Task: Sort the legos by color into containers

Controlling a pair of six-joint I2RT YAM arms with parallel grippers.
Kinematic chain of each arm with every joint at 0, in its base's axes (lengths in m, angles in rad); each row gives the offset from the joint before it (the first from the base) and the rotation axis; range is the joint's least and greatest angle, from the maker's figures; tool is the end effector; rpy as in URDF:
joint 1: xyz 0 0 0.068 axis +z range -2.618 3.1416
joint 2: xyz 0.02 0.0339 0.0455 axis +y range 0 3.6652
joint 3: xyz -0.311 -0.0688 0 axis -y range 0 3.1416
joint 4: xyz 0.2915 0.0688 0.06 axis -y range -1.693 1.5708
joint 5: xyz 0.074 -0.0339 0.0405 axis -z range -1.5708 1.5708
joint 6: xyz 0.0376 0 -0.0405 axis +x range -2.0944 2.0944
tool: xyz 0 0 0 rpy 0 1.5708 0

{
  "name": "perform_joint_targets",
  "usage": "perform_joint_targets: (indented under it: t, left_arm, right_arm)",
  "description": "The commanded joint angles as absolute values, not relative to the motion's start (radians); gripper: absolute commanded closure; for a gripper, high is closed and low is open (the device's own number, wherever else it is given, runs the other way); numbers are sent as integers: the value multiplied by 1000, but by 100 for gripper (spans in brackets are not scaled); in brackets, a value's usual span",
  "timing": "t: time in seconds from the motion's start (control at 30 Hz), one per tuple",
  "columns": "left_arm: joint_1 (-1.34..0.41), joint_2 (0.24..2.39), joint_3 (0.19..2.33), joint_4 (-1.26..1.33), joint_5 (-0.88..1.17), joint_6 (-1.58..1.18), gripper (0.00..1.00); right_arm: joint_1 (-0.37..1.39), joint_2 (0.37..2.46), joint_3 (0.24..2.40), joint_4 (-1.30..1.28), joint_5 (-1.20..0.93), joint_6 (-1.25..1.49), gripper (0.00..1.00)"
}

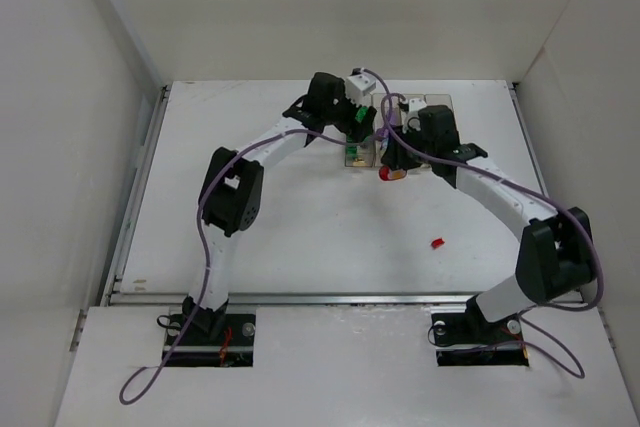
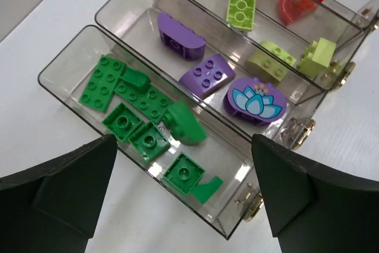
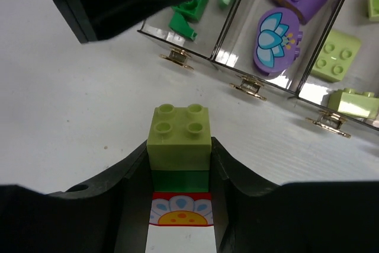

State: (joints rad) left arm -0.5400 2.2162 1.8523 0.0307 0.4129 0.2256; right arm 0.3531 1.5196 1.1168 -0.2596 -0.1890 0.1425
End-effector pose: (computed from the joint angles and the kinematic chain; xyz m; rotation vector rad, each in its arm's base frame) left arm 0.5097 -0.3231 0.2788 0.9723 1.6563 -0.6047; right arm 0.3572 0.1392 0.2968 -0.3416 2.2368 0.4784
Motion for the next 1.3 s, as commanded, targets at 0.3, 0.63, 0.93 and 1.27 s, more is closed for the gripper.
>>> perform_joint_targets:
  t: [0.3, 0.63, 0.93, 1.27]
  left_arm:
    - [-528, 1786, 1569, 89, 601, 244, 0]
    - [-580, 1497, 1344, -52, 902, 131, 0]
    - [-589, 1416, 1272, 40, 873, -64, 0]
    - [-589, 1408, 1247, 26, 887, -101, 38]
  right_arm:
    - [339, 1364, 1175, -224, -85, 250, 100]
    - [602, 1161, 1166, -205, 240, 506, 100]
    - [805, 1069, 1134, -238, 500, 742, 100]
    - [857, 1078, 1123, -227, 486, 785, 100]
